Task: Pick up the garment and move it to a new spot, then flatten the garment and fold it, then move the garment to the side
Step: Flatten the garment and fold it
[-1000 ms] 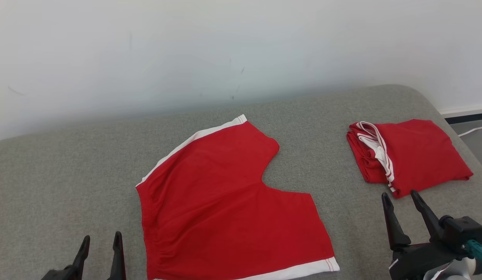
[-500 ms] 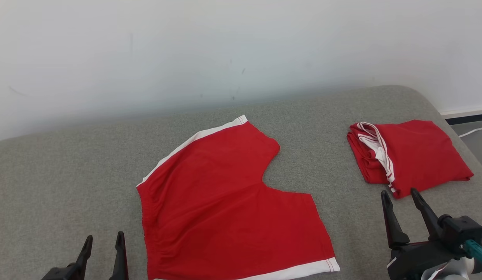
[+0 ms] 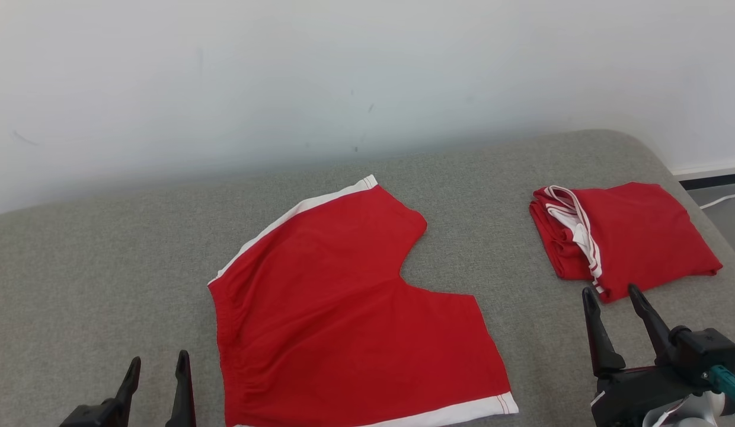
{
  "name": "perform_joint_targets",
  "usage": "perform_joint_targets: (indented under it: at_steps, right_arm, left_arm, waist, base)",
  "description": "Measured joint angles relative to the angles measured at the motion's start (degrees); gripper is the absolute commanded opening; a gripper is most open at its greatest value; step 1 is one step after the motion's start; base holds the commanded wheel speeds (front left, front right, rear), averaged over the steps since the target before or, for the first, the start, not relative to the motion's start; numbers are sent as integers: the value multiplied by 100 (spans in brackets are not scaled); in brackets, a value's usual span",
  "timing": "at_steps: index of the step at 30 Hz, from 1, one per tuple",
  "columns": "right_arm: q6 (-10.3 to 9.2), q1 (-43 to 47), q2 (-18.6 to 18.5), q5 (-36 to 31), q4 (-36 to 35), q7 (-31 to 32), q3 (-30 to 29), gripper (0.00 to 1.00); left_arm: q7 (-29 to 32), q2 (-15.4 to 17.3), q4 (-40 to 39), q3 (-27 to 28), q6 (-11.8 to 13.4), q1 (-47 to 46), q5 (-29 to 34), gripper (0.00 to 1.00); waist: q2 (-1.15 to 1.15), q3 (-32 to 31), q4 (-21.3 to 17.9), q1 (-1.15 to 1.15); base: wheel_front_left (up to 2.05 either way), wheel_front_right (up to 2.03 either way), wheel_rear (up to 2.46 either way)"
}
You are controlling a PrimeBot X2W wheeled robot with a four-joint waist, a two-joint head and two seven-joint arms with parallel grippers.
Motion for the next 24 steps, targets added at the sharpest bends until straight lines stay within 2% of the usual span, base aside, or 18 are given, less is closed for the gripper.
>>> perform_joint_targets:
  at_steps: [24]
  right_arm:
    - [0, 94, 82, -78, -36, 0, -41, 100]
  left_arm:
    - [167, -1, -115, 31, 0, 84, 62, 100]
  waist:
    - [0, 13, 26, 0]
  base:
    - [0, 0, 0]
